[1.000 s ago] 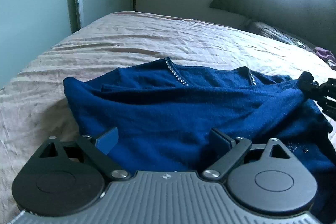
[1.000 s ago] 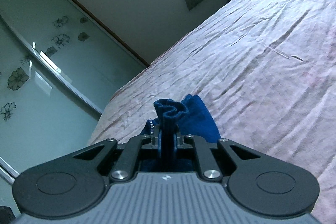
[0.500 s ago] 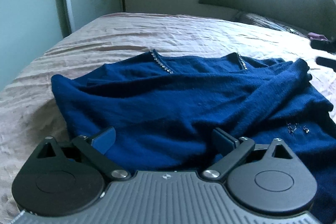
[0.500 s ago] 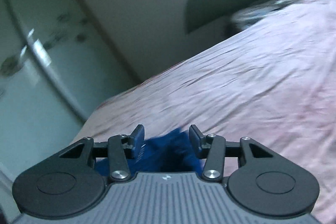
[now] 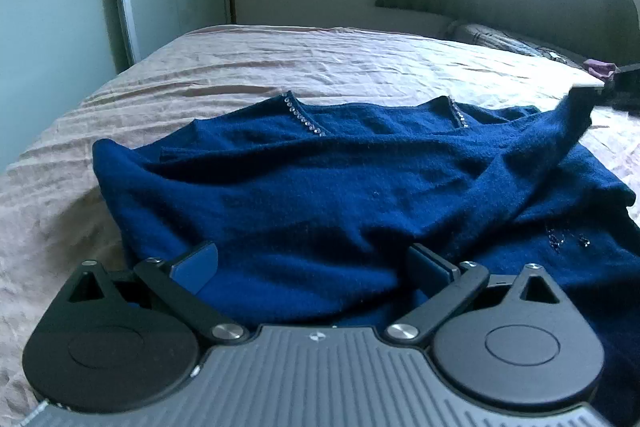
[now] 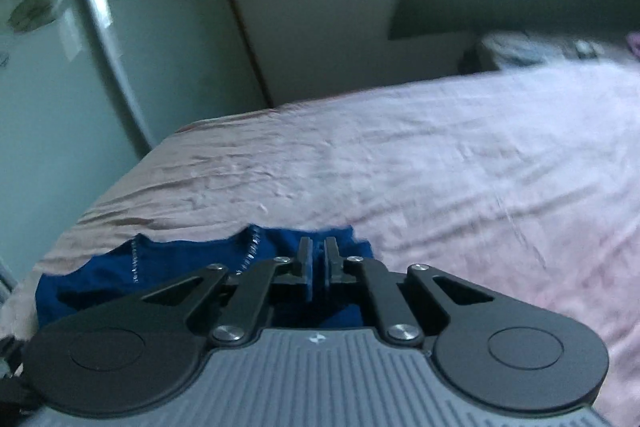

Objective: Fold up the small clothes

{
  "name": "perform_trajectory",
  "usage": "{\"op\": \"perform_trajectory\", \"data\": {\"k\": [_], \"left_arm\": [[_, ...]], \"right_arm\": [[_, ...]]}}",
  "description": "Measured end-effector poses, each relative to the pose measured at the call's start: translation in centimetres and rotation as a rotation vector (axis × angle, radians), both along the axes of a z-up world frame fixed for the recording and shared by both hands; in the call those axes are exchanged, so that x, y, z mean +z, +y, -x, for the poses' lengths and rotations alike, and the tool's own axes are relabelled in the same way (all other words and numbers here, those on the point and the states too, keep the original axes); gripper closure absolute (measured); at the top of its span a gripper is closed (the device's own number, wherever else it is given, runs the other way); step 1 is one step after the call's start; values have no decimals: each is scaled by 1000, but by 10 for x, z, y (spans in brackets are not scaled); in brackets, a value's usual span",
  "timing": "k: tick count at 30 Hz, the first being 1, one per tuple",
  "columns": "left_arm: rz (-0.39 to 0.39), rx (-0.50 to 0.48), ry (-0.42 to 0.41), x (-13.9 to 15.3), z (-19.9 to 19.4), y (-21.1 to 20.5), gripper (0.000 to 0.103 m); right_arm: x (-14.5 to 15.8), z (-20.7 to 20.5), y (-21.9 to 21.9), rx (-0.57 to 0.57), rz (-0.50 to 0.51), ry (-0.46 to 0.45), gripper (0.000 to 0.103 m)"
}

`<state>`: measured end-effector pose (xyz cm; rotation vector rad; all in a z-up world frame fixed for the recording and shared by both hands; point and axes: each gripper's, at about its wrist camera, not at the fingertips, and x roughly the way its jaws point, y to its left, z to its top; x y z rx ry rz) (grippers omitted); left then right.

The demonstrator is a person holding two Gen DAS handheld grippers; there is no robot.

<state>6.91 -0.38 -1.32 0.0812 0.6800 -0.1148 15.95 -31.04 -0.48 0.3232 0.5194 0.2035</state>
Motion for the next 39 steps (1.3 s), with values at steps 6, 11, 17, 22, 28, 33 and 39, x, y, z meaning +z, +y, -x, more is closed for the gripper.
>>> {"op": "perform_trajectory", "data": {"k": [6, 11, 17, 22, 28, 33, 39], "left_arm": [[50, 36, -18, 4, 3, 7, 2], [26, 5, 0, 5, 2, 9, 2], [34, -3, 16, 9, 2, 10, 2], [72, 13, 2, 15, 4, 11, 2], [41, -1, -16, 19, 7, 9, 2], [56, -15, -6, 21, 4, 9, 2], [68, -46, -11, 28, -7, -4, 2]], "right_arm": [[49, 36, 3, 93, -37, -302, 99], [-13, 18, -13, -40, 114, 127, 96], [-10, 46, -46, -223, 39, 52, 96], [-9, 27, -31, -59, -85, 69, 88], [-34, 15, -39, -43, -277, 128, 80], [-29, 41, -18, 221, -125, 175, 79], [-29, 65, -53, 81, -82, 173, 78]]}}
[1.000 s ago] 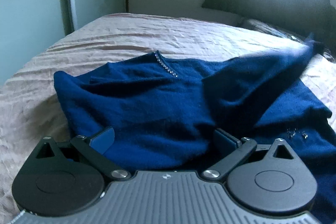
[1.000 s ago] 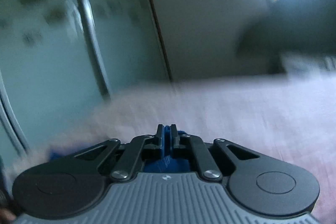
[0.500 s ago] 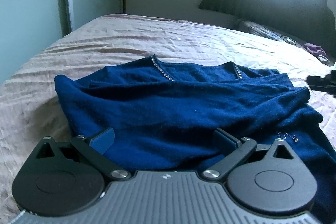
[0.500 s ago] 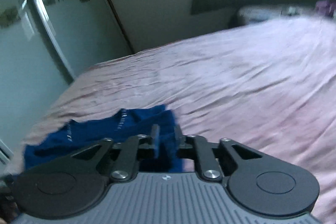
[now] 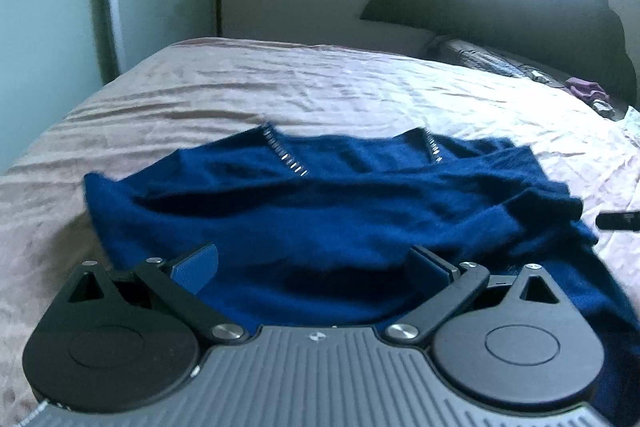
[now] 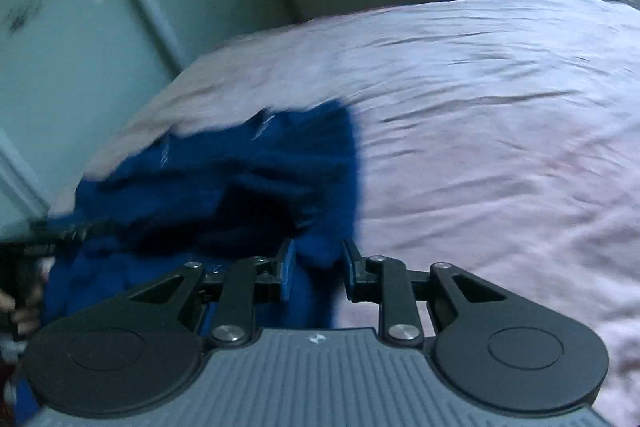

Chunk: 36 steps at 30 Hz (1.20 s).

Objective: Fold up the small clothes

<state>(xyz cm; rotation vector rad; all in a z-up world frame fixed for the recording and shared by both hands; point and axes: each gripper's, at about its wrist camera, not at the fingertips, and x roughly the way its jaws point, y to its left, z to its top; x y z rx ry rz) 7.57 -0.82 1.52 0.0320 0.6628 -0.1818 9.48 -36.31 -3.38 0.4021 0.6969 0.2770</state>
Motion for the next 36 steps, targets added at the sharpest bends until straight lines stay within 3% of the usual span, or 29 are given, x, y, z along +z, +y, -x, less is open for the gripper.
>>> {"op": "perform_trajectory", "data": {"k": [3, 7, 12, 15, 18, 20, 26, 29, 33, 36], "left_arm": [[9, -24, -6, 7, -12, -17, 2], [-36, -56, -26, 12, -31, -52, 2], [-105, -102, -16, 4, -52, -95, 2], [-120, -131, -3, -3, -59, -112, 2], [-120, -115, -10, -9, -63, -120, 2], [-101, -117, -2, -11, -66, -123, 2], [-108, -213, 23, -21, -57, -133, 3], [-120, -255, 25, -28, -49, -137, 4], [-130, -265, 10, -31, -48, -140, 4], [-114, -257, 14, -32, -51, -140, 1]], "right_arm": [[-3, -12, -17, -69, -143, -25, 74], [-21, -37, -24, -19, -390, -9, 71], [-37, -51, -27, -3, -525, 14, 56], [-38, -49, -29, 43, -594, -4, 56], [-39, -53, -29, 75, -603, -1, 46], [-39, -55, -27, 92, -608, 18, 45], [-40, -68, -18, 185, -588, 42, 39], [-44, -87, -13, 279, -621, 84, 21], [-49, -114, -2, 417, -698, 160, 12], [-46, -130, 2, 436, -700, 191, 9]]}}
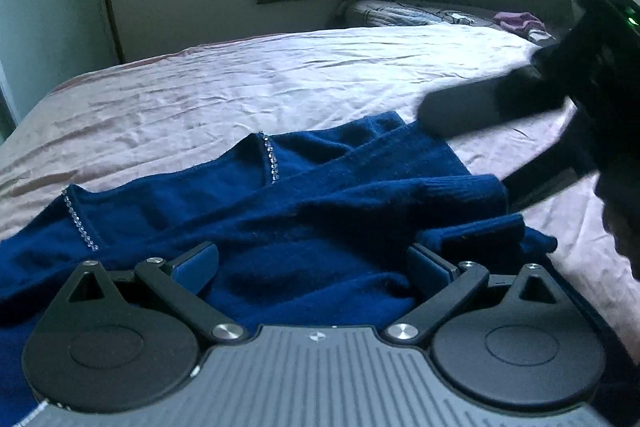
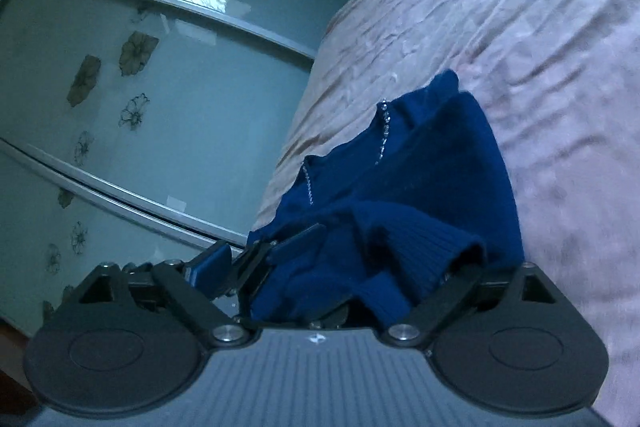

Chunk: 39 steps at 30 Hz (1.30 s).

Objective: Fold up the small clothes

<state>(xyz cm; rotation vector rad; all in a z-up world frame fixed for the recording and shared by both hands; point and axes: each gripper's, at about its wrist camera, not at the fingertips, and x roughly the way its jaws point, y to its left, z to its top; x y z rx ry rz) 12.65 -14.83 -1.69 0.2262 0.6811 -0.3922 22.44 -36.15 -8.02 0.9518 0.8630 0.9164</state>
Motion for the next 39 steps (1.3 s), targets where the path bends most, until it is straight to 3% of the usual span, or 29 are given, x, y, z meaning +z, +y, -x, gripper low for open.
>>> {"op": "perform_trajectory", "data": {"k": [5, 7, 14, 19, 22, 24, 25, 28, 31, 32, 33, 36, 39], "left_arm": [[-2, 8, -10, -2, -3, -5, 1], [0, 7, -2, -1, -4, -6, 1], [44, 33, -26, 21, -6, 7, 1], [-20, 24, 26, -1, -17, 2, 1], [-17, 24, -9, 1, -9, 4, 2], [5, 32, -25, 8, -5, 8, 2], [23, 31, -44, 13, -2, 11, 2], [29, 65, -92, 23, 6, 17, 1], [6, 123, -125, 27, 11, 26, 1], [-5, 137, -129, 27, 11, 29, 1], [-15, 147, -130, 26, 11, 33, 1], [-38, 174, -98, 18, 4, 40, 1], [-59, 153, -40, 2, -4, 39, 1]], "right_arm": [[-2, -17, -22, -120, -116, 40, 9], [-7, -23, -22, -142, -67, 62, 10], [-12, -28, -28, -93, -75, 76, 11], [-4, -22, -38, -77, 10, 68, 11], [9, -2, -57, -145, 182, 52, 10], [31, 24, -60, -271, 425, -16, 9], [41, 38, -55, -314, 499, -72, 9], [67, 68, -27, -355, 589, -255, 11], [82, 82, 28, -358, 867, -462, 12], [82, 83, 45, -331, 934, -520, 20], [81, 82, 59, -278, 966, -573, 32], [75, 76, 80, -164, 1003, -617, 40], [59, 65, 79, -98, 1044, -558, 51]]}}
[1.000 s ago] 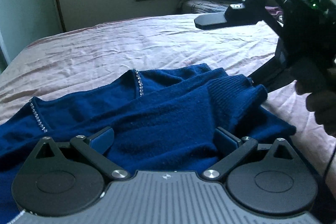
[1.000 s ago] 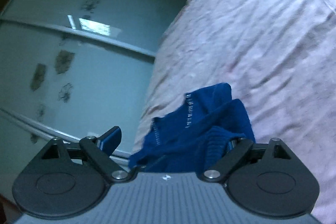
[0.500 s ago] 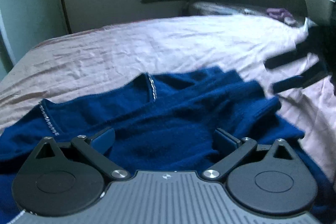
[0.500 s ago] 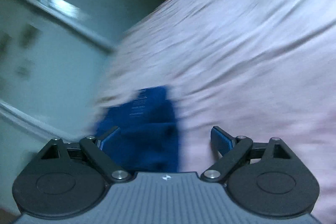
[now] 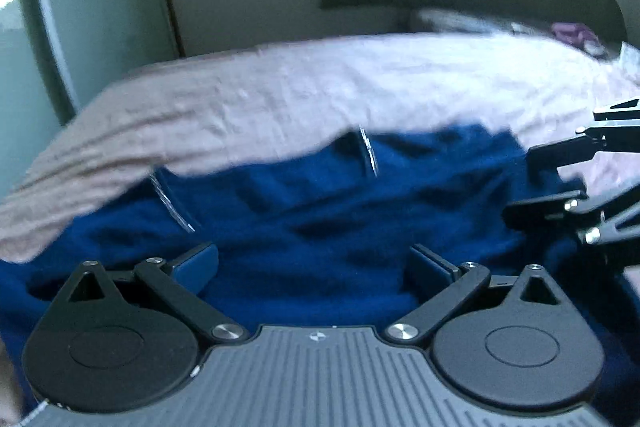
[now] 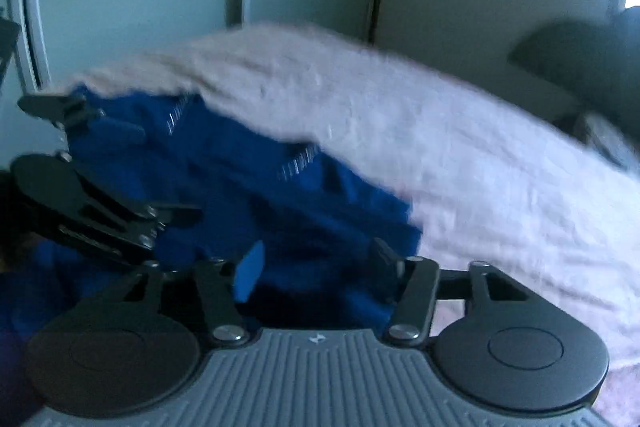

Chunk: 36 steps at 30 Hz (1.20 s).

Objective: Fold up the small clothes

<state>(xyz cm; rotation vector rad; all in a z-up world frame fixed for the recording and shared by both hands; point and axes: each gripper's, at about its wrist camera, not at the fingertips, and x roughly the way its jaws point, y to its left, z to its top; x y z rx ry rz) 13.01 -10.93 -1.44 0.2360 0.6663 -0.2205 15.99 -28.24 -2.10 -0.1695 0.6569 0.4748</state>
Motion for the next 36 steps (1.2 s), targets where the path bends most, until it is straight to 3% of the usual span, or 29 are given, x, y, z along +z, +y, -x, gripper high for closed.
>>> {"op": "perform_trajectory", "data": {"k": [1, 4, 9, 13, 16, 20, 25, 31, 36], "left_arm": [[0, -2, -9, -2, 3, 1, 1], [-17, -15, -44, 1, 9, 1, 1], [14, 7, -41, 6, 10, 7, 1], [-5, 1, -11, 5, 14, 8, 2], [6, -22, -61, 22, 37, 22, 1], [41, -1, -79, 38, 74, 56, 1], [111, 22, -19, 40, 123, 102, 1], [108, 26, 21, 36, 174, 139, 1], [153, 38, 62, 40, 201, 168, 1]], "right_arm": [[-9, -5, -7, -9, -5, 56, 51], [-11, 0, -31, -46, -120, 92, 50], [11, 25, -18, -3, -172, -10, 50], [-13, 13, -5, -42, -51, 83, 50], [1, 25, -17, -150, -128, 69, 47], [15, 68, -23, -234, -227, -11, 12], [3, 120, -16, -254, -305, 56, 11], [-2, 185, -15, -279, -298, 90, 11], [6, 228, -24, -311, -268, 101, 11]]}}
